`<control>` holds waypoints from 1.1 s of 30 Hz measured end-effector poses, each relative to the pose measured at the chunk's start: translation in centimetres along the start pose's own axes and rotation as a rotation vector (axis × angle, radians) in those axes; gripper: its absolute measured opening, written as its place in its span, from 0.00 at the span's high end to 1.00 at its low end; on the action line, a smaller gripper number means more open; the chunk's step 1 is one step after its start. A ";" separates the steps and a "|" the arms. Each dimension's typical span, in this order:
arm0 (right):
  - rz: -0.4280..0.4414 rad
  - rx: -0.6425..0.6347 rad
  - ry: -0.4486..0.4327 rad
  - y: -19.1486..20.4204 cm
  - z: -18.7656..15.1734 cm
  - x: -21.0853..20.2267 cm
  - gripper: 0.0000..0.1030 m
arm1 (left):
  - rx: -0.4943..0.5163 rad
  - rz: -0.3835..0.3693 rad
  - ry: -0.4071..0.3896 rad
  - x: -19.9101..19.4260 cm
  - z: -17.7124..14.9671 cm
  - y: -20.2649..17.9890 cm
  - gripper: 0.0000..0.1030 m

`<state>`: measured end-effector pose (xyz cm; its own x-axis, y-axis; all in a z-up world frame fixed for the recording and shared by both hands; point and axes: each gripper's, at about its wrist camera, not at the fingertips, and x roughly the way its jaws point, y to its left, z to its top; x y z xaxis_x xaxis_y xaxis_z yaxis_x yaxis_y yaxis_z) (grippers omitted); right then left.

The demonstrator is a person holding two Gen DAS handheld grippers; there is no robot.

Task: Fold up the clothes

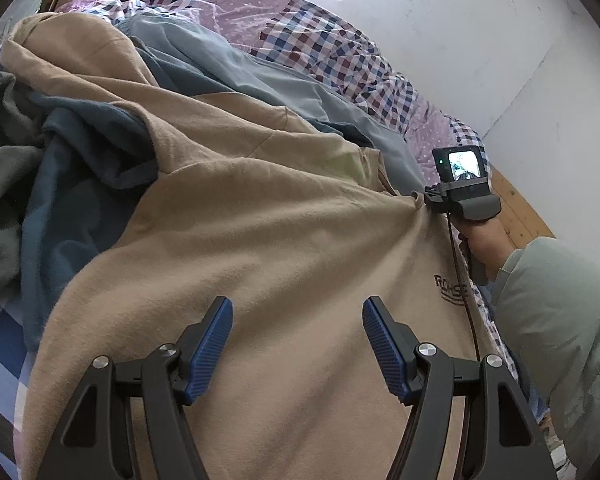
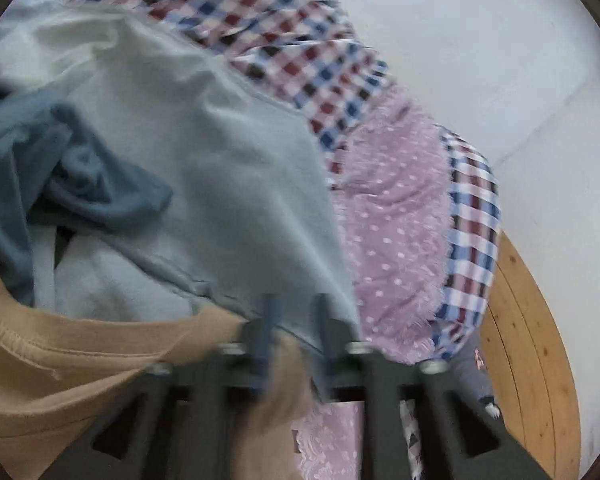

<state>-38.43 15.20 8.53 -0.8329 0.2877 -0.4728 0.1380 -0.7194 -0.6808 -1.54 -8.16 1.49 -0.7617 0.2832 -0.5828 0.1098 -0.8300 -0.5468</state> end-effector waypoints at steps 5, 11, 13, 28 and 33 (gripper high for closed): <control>0.091 0.138 -0.068 -4.3 0.9 -5.0 0.18 | 0.022 -0.002 0.001 0.0 0.2 -0.7 0.31; 0.228 0.224 -0.137 -9.7 -2.4 -14.7 0.16 | 0.075 -0.013 -0.031 -1.5 0.4 -2.1 0.31; 0.296 0.252 -0.165 -11.2 -5.2 -19.0 0.16 | 0.092 -0.017 -0.042 -2.0 0.5 -2.5 0.31; 0.694 0.346 -0.224 1.7 -28.2 -44.7 0.14 | 0.216 -0.062 -0.034 -12.6 -4.7 -2.5 0.26; 0.809 0.360 -0.215 4.8 -31.1 -46.9 0.14 | 0.137 0.056 -0.040 -18.7 -8.0 2.1 0.26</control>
